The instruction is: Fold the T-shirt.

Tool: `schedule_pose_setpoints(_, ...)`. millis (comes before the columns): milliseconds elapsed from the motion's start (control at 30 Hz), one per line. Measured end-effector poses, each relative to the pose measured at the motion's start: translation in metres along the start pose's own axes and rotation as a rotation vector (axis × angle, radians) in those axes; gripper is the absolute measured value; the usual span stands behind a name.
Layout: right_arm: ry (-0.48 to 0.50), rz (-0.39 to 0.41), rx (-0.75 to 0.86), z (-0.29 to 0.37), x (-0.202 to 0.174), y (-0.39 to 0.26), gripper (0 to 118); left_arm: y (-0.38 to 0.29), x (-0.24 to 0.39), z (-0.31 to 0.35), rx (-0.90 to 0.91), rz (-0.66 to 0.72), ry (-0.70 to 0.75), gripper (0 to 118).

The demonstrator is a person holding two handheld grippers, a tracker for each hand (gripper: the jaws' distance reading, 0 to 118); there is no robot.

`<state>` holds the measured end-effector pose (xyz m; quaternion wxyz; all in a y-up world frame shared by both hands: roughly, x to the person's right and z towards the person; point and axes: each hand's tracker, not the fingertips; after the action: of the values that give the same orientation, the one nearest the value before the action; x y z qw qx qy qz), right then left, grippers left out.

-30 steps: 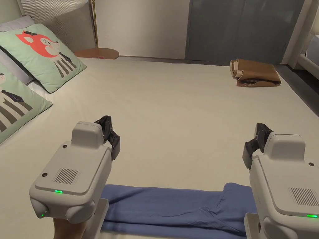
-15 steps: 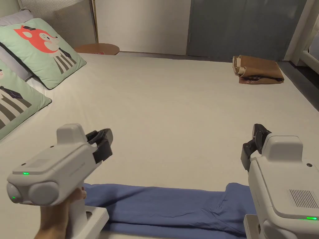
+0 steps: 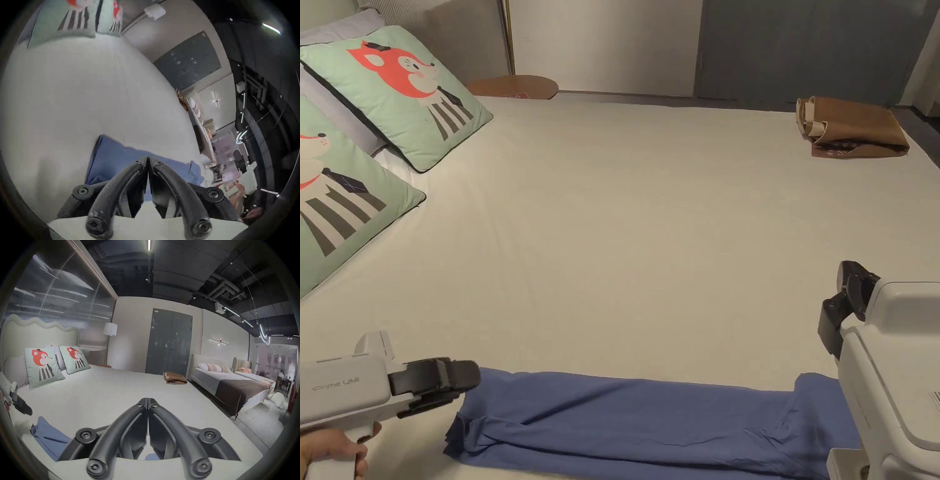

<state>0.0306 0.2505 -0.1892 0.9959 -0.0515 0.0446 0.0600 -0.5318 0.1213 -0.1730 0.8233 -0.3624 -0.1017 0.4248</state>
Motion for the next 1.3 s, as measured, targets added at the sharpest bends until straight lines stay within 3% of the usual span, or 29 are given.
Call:
schedule_pose_setpoints(67,-0.001,0.001,-0.010,-0.003,-0.001,-0.002,0,-0.007,-0.004,-0.001,-0.029,0.021,0.021,7)
schedule_pose_setpoints(100,-0.002,0.003,-0.016,-0.007,0.000,-0.007,0,-0.010,-0.008,-0.002,-0.026,0.048,0.036,26)
schedule_pose_setpoints(133,-0.002,0.004,-0.021,-0.009,0.000,-0.010,0,-0.010,-0.013,-0.004,-0.021,0.040,0.028,62)
schedule_pose_setpoints(167,0.002,0.005,-0.027,-0.011,0.000,-0.012,0,-0.012,-0.018,-0.007,-0.025,0.054,0.023,85)
schedule_pose_setpoints(200,0.003,0.006,-0.031,-0.012,0.000,-0.013,0,-0.015,-0.018,-0.008,-0.036,0.065,0.018,98)
schedule_pose_setpoints(233,0.002,0.010,-0.037,-0.014,-0.003,-0.018,0,-0.017,-0.020,-0.010,-0.037,0.070,0.014,99)
schedule_pose_setpoints(467,-0.005,0.026,-0.063,-0.021,-0.005,-0.021,0,-0.012,-0.044,-0.030,-0.098,0.064,0.027,96)
schedule_pose_setpoints(500,-0.009,0.028,-0.065,-0.019,-0.005,-0.018,0,-0.013,-0.045,-0.033,-0.098,0.065,0.024,90)
schedule_pose_setpoints(600,-0.013,0.033,-0.070,-0.020,-0.003,-0.017,0,-0.015,-0.038,-0.036,-0.087,0.068,0.003,58)
schedule_pose_setpoints(700,-0.015,0.037,-0.077,-0.022,-0.003,-0.017,0,-0.020,-0.033,-0.048,-0.113,0.042,0.045,52)
schedule_pose_setpoints(867,-0.025,0.030,-0.078,-0.023,0.001,-0.018,0,-0.014,-0.040,-0.060,-0.108,0.007,0.058,13)
schedule_pose_setpoints(1133,-0.029,0.012,-0.064,-0.017,0.008,-0.016,0,-0.003,-0.008,-0.027,-0.066,-0.173,0.168,7)
schedule_pose_setpoints(1300,-0.024,-0.008,-0.054,-0.012,0.011,-0.014,0,0.010,-0.012,0.008,-0.022,-0.183,0.231,7)
